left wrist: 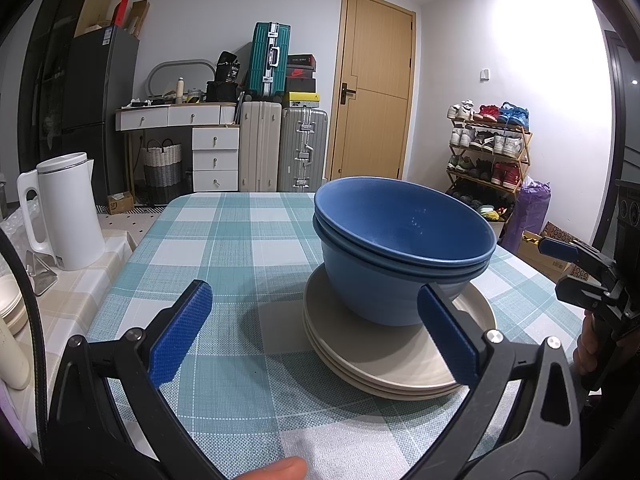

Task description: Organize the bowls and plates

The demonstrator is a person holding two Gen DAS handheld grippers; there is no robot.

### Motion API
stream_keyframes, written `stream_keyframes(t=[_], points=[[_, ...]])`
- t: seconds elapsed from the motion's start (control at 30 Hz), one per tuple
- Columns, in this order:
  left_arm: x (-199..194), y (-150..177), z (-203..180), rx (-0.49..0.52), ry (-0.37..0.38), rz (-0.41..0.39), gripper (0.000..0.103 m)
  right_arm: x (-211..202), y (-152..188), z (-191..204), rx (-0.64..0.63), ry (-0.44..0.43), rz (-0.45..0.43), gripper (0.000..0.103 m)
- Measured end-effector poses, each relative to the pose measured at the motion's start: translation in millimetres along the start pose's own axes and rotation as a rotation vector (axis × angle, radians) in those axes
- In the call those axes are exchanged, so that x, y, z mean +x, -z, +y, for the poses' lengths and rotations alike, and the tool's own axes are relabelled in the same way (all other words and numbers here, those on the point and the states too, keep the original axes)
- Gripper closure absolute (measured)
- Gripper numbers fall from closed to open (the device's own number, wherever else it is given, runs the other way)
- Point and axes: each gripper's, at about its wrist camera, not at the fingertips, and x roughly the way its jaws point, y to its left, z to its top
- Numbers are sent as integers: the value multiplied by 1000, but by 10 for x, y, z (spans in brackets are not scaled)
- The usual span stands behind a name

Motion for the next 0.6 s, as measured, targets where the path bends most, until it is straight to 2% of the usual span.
stream_keyframes(t=[0.6], points=[[2,-3,0,-1,0,0,0,0,3,13,1,-1,2,1]])
